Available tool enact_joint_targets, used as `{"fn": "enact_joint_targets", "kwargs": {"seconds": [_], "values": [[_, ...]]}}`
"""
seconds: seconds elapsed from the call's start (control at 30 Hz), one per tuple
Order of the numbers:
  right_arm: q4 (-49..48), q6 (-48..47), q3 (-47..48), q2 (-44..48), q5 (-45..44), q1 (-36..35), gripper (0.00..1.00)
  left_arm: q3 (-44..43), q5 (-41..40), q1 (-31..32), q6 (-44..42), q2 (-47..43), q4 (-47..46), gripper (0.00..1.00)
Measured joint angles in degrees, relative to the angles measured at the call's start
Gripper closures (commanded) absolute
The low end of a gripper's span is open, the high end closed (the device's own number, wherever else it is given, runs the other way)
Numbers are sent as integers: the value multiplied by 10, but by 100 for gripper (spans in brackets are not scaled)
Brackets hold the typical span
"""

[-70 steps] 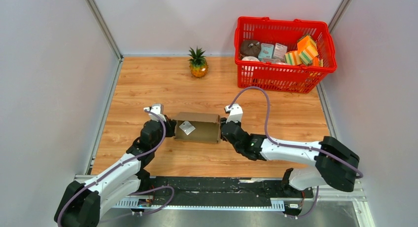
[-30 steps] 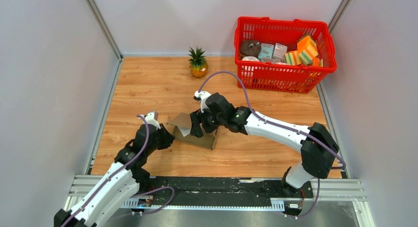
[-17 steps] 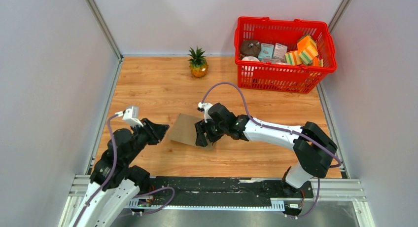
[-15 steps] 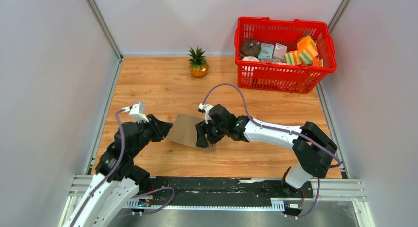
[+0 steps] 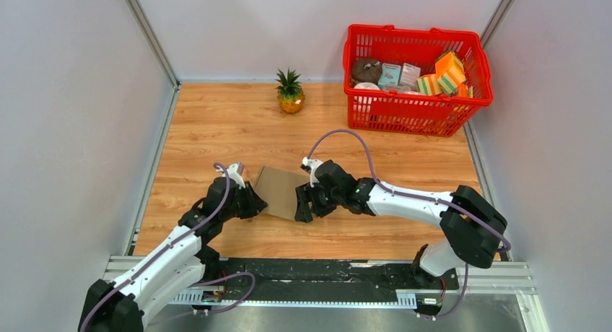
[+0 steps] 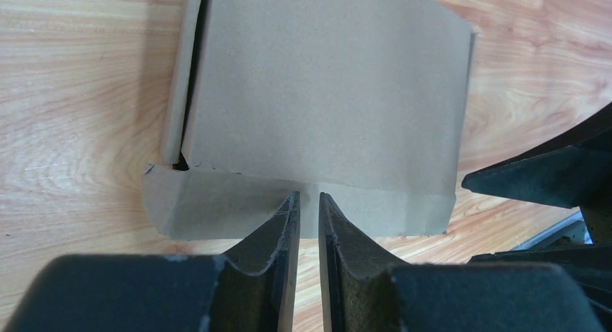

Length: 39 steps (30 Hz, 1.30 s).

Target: Fold the paper box

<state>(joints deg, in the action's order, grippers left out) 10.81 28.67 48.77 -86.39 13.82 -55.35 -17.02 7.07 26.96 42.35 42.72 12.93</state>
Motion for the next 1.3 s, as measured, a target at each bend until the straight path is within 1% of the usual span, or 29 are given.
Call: {"fn": "enact_joint_targets", "kwargs": {"seconds": [0.2, 0.33, 0.43, 0.57, 0.67, 0.7, 0.73, 0.77, 0.9, 0.93, 1.07, 1.13, 1.3], "values": [[8, 0, -8, 19, -17, 0, 31, 12, -14, 0, 0, -45, -12, 75], [34, 0, -8, 22, -37, 0, 28, 13, -16, 0, -2, -21, -19, 75], [58, 5, -1, 27, -61, 6, 29, 13, -16, 0, -3, 2, -18, 76], [83, 35, 23, 20, -77, 44, 32, 10, -29, 0, -9, -9, -6, 74], [80, 52, 37, -9, -77, 76, 35, -8, -52, 0, -23, -41, 37, 64], [77, 56, 39, -20, -76, 84, 36, -19, -61, 0, -30, -53, 50, 55], [74, 59, 39, -31, -73, 87, 40, -34, -70, 0, -37, -64, 64, 51], [72, 62, 39, -42, -68, 88, 42, -51, -80, 0, -44, -72, 75, 49], [57, 76, 38, -67, -47, 88, 51, -113, -116, -8, -63, -68, 101, 47], [52, 78, 37, -68, -43, 89, 58, -123, -117, -17, -66, -59, 102, 47], [11, 93, 19, -69, -18, 100, 67, -127, -104, -64, -68, -8, 100, 47], [-14, 101, 0, -69, -5, 110, 75, -119, -95, -78, -68, 12, 98, 46], [-83, 126, -44, -65, 50, 136, 77, -97, -58, -97, -68, 24, 84, 46]]}}
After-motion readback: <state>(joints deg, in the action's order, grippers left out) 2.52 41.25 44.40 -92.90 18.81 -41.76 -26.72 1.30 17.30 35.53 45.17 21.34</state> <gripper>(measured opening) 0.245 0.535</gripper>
